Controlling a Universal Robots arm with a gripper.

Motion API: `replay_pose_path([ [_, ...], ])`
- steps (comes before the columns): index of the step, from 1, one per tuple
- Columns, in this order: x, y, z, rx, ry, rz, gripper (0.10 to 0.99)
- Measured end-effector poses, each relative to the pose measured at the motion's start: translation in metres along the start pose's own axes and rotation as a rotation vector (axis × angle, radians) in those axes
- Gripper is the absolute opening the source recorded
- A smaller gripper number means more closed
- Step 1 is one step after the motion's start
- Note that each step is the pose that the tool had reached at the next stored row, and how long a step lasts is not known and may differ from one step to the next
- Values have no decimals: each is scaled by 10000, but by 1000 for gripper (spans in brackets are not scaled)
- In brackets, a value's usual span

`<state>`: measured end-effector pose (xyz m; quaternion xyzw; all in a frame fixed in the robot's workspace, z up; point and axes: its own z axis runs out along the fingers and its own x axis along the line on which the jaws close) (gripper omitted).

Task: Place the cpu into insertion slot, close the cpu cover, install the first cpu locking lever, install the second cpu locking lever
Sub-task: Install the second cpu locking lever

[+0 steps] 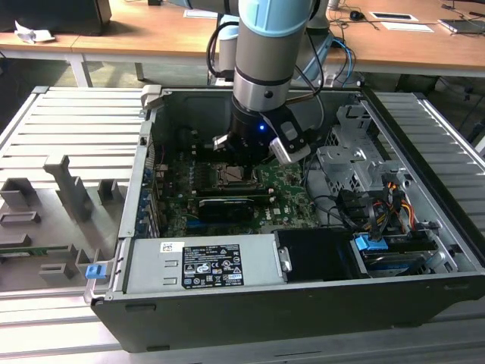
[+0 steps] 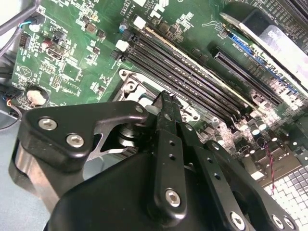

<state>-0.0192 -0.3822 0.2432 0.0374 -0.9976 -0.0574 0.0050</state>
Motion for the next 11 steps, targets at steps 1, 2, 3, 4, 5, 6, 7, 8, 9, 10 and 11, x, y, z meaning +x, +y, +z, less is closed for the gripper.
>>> replay_pose_path([
  [1, 2, 0, 1, 0, 0, -1, 106],
  [2, 4, 0, 1, -1, -1, -1, 106],
  [3, 5, 0, 1, 0, 0, -3, 106],
  [4, 6, 0, 1, 0, 0, -2, 106],
  [5, 7, 0, 2, -1, 0, -2, 106],
  [6, 9, 0, 2, 0, 0, -1, 106],
  [7, 11, 1, 2, -1, 0, -1, 106],
  [8, 12, 1, 3, -1, 0, -1, 106],
  [9, 13, 1, 3, -1, 0, -2, 106],
  [10, 14, 1, 3, -2, 0, -3, 106],
  [11, 14, 1, 4, -9, -1, -2, 106],
])
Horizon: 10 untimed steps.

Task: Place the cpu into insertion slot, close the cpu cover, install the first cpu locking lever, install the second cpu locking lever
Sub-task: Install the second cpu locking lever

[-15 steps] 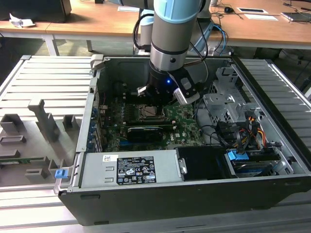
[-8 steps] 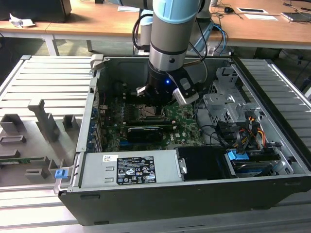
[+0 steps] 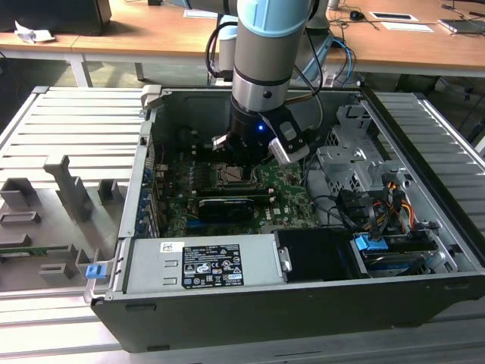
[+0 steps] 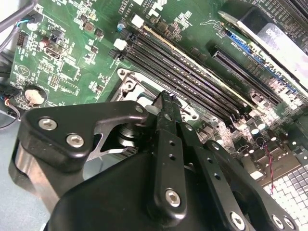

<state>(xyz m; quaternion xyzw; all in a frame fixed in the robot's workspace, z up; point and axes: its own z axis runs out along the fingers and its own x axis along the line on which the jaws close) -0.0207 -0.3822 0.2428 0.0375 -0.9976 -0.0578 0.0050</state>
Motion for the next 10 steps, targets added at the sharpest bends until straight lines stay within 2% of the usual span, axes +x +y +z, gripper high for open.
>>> replay_pose_path([
  [5, 20, -8, 24, -175, -9, -13, 106],
  [7, 24, -22, 39, -186, -4, -63, 106],
  [10, 69, -35, 50, -311, -11, -89, 106],
])
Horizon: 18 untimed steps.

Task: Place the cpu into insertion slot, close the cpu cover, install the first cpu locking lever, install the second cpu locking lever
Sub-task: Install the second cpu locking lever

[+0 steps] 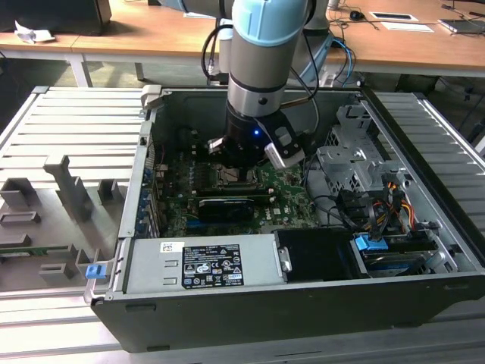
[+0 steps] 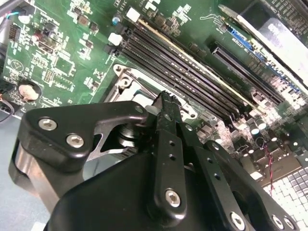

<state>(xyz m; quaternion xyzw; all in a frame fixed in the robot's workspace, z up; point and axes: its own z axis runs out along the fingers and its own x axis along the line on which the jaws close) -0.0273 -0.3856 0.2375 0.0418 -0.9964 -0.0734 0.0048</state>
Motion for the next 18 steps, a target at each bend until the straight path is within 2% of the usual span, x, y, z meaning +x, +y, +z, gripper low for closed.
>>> replay_pose_path([
  [6, 131, 9, 5, -98, -9, -2, 106],
  [10, 179, 12, 9, -140, -12, -2, 106],
  [12, 188, 11, 13, -195, -16, -4, 106],
  [18, 236, -8, 103, -350, -29, -5, 106],
])
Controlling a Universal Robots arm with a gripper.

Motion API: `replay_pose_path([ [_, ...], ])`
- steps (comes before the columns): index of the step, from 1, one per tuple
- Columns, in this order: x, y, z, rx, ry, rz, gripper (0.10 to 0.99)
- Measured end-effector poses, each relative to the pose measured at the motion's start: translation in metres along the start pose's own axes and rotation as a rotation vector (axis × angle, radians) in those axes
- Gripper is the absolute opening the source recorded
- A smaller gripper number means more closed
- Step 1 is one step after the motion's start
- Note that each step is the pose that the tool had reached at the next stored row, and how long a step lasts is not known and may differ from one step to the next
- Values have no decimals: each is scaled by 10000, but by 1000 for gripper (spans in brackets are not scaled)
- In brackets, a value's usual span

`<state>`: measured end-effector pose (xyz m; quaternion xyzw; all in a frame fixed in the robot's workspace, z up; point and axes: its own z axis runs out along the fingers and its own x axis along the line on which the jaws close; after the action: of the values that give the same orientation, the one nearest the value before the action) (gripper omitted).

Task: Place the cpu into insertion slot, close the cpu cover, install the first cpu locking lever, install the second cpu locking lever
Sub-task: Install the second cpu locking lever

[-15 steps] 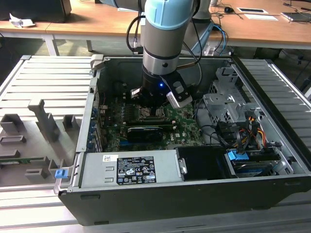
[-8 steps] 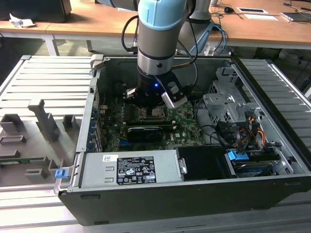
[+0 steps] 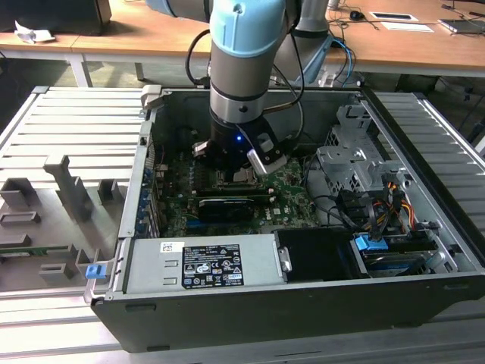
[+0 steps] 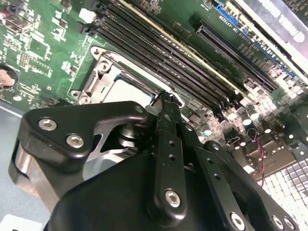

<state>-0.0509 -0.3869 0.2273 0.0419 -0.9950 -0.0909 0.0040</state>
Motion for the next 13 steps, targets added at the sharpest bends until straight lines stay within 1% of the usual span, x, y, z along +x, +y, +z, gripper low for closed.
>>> replay_pose_path([
  [3, 4, -21, 40, -49, -3, -2, 106],
  [4, 11, -56, 37, -303, -26, -5, 106],
  [5, 15, -77, 33, -550, -46, -8, 106],
  [6, 20, -109, 29, -672, -57, -11, 106],
  [9, 47, -164, 21, -734, -54, -47, 106],
  [10, 71, -183, 19, -784, -50, -78, 106],
  [12, 111, -189, 22, -860, -45, -133, 106],
  [13, 125, -192, 30, -928, -41, -176, 106],
])
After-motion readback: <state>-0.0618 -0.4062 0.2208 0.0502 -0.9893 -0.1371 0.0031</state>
